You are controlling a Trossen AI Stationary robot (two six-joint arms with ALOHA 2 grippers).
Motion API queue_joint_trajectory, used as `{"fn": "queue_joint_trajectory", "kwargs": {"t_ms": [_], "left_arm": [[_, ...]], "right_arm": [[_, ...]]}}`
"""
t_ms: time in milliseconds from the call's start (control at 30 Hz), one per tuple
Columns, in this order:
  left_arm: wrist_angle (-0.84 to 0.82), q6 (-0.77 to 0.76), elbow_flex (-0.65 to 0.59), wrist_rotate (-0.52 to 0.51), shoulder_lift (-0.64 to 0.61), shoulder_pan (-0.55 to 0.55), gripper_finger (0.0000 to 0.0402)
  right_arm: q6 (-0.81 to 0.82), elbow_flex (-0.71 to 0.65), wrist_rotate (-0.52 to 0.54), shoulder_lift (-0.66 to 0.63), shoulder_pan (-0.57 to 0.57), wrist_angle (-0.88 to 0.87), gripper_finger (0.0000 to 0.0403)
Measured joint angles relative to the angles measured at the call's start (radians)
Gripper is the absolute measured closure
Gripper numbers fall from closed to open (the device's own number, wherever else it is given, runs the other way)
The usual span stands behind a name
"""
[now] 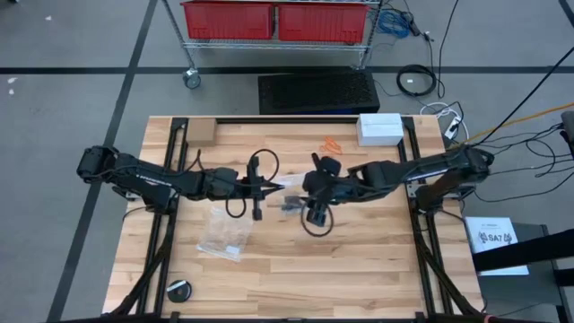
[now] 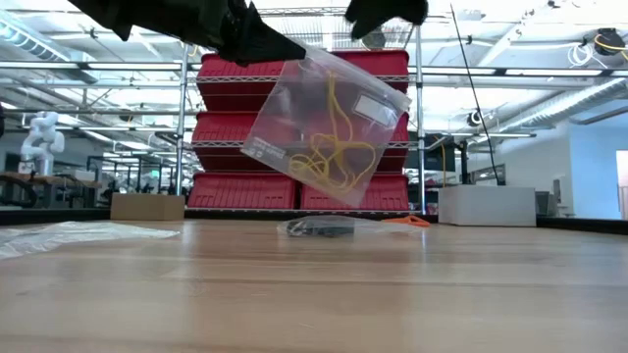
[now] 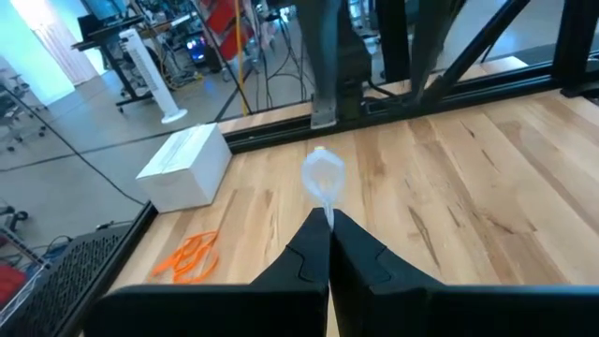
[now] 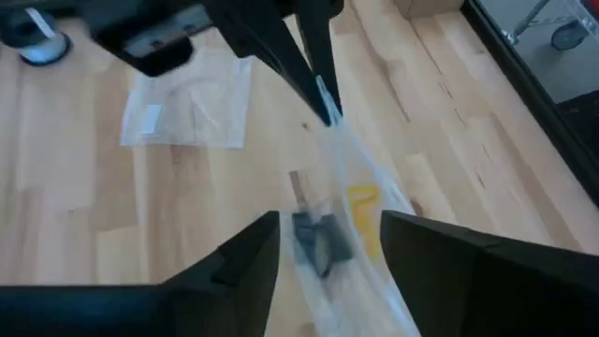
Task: Sort rubber bands
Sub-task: Put the yellow rubber band into the open transparent zip bag
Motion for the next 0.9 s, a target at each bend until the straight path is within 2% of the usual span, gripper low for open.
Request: {"fn": "queue_joint_trajectory", "kwargs": {"t_ms": [133,267,367,467,600,767,900], "left_arm": [[-0.006,-0.002,0.000,0.000,0.000,0.000,0.0401],[-0.025,-0.001,0.000,-0.013,0.000,0.000,0.0401],[-0.031,-0.001,0.000,-0.064,0.000,-0.005,0.0401],[-0.057,0.000,0.000,-0.103,0.000,-0.013,0.0401],[-0.060,0.000,0.000,-0.143,0.000,-0.032,0.0401],[-0.088,-0.040,0.001,-0.147,0.036,-0.056,0.0401],[-0.090,-0.084,0.001,-0.133,0.113,-0.064,0.0401]], "right_arm": [[0.073,0.000,0.005,-0.041,0.047,-0.085,0.0222],[0.228,-0.010,0.005,-0.046,0.106,-0.255,0.0243],[0.334,-0.073,0.008,-0.046,0.160,-0.280,0.0277],[0.425,-0.167,0.044,-0.045,0.215,-0.270,0.0328],[0.579,-0.332,0.098,-0.044,0.252,-0.150,0.0393],[0.646,-0.522,0.110,-0.044,0.246,0.171,0.0396],[0.646,-0.617,0.129,-0.044,0.227,0.402,0.0400]]}}
